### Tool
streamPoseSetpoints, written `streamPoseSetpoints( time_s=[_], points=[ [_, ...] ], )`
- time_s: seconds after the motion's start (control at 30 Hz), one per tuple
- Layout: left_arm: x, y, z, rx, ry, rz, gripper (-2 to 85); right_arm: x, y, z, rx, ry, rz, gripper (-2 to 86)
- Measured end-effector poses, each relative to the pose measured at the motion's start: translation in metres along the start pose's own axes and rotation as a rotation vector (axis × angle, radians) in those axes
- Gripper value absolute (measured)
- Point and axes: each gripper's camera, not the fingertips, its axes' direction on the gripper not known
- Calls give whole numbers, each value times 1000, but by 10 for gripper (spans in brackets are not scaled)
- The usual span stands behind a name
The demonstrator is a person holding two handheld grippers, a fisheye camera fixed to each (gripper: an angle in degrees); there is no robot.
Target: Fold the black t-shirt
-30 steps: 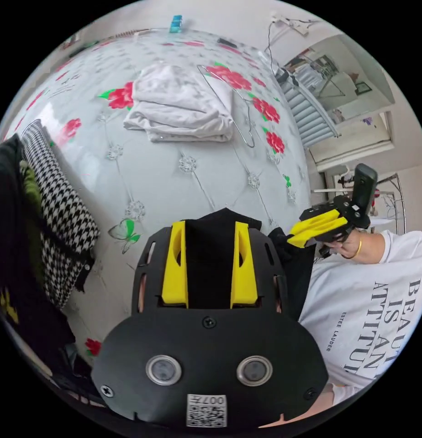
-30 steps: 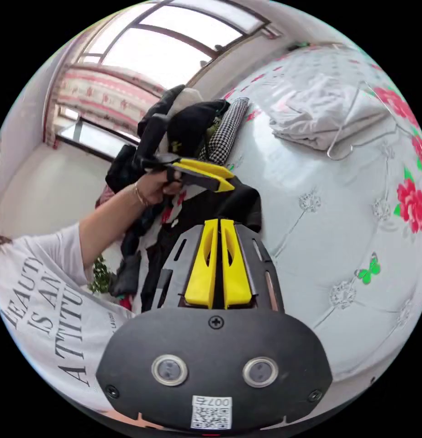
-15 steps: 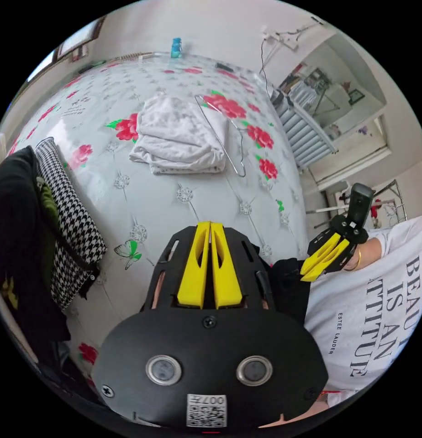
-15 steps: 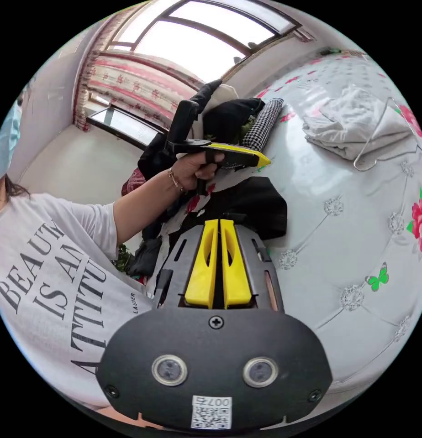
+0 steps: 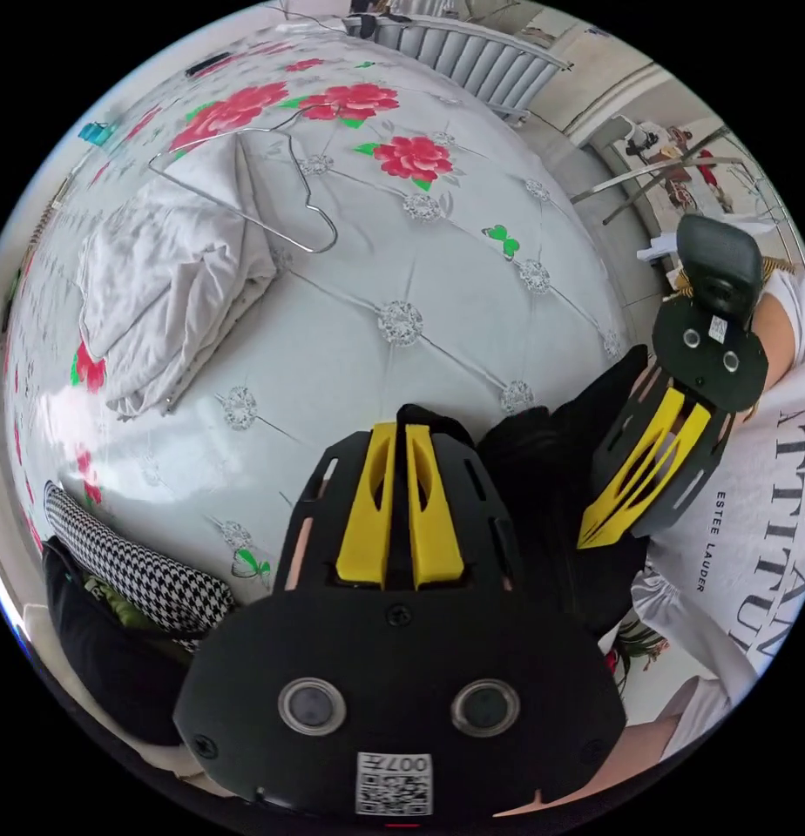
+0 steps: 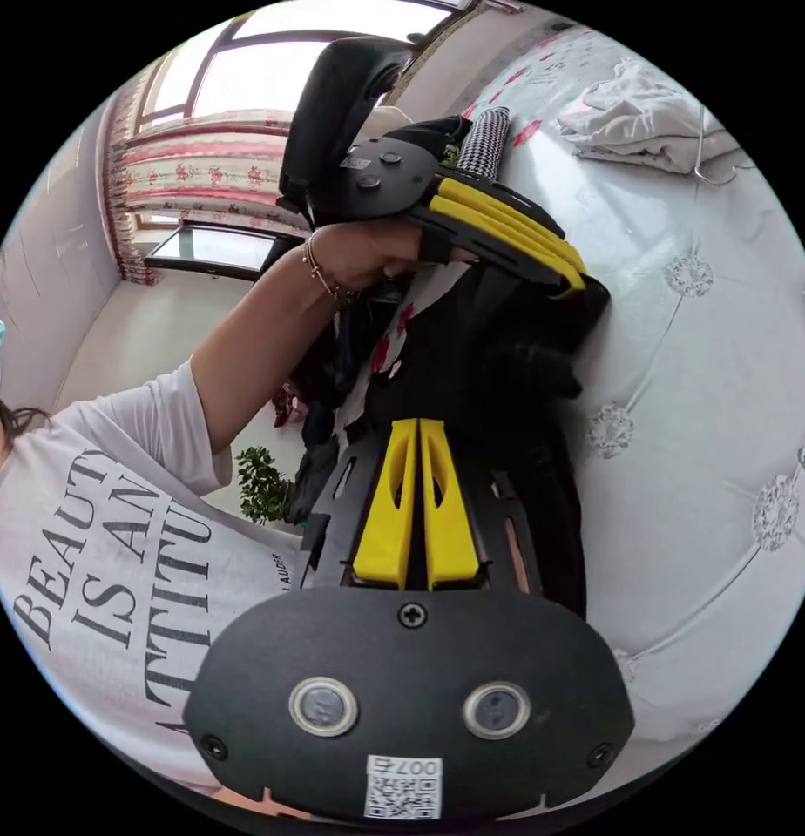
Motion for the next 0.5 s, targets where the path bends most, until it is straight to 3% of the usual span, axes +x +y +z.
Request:
streamPoseSetpoints(
  time_s=[0.1, 0.27, 0.5],
  points=[
    [-14, 20, -4, 100, 47, -141, -5, -2, 5, -8, 1, 37, -19, 4],
    [-48, 129, -49, 676, 227, -579, -8, -7, 17, -56, 159, 159, -39, 41],
    [-33, 149, -46, 693, 195, -589, -7, 44, 8, -93, 329, 44, 212, 81]
  ],
)
